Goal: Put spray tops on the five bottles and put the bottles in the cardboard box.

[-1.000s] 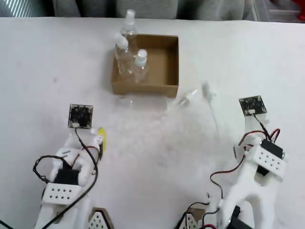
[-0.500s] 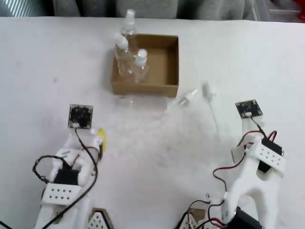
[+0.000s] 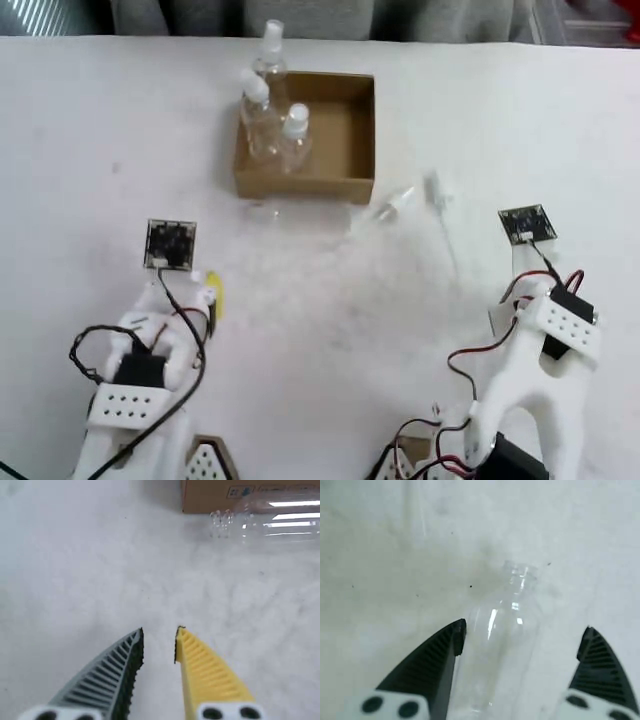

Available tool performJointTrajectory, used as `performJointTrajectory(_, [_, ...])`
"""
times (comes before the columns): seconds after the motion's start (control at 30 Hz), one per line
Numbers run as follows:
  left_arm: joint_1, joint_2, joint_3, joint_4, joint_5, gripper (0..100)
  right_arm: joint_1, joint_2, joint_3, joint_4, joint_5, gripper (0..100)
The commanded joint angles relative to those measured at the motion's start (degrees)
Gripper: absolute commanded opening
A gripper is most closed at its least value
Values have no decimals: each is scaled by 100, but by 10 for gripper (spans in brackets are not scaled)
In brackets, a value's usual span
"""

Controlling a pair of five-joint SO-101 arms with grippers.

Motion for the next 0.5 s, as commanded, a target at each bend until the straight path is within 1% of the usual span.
performJointTrajectory(0.0, [-31, -119, -273, 26, 35, 126, 22, -84, -422, 31, 53, 302])
performJointTrajectory(0.1, [-31, -119, -273, 26, 35, 127, 66, -84, -818, 365, 44, 302])
performJointTrajectory(0.23, [-31, -119, -273, 26, 35, 127, 13, -40, -1662, 1358, -26, 301])
performJointTrajectory(0.27, [-40, -119, -273, 26, 35, 127, -57, -31, -1908, 1613, -167, 296])
performJointTrajectory(0.3, [-40, -119, -273, 26, 35, 127, -110, -31, -2136, 1833, -343, 279])
performJointTrajectory(0.37, [-40, -119, -273, 26, 35, 127, -242, -31, -2549, 2185, -571, 214])
performJointTrajectory(0.47, [-40, -119, -273, 26, 35, 127, -629, -31, -2954, 2527, -677, 121])
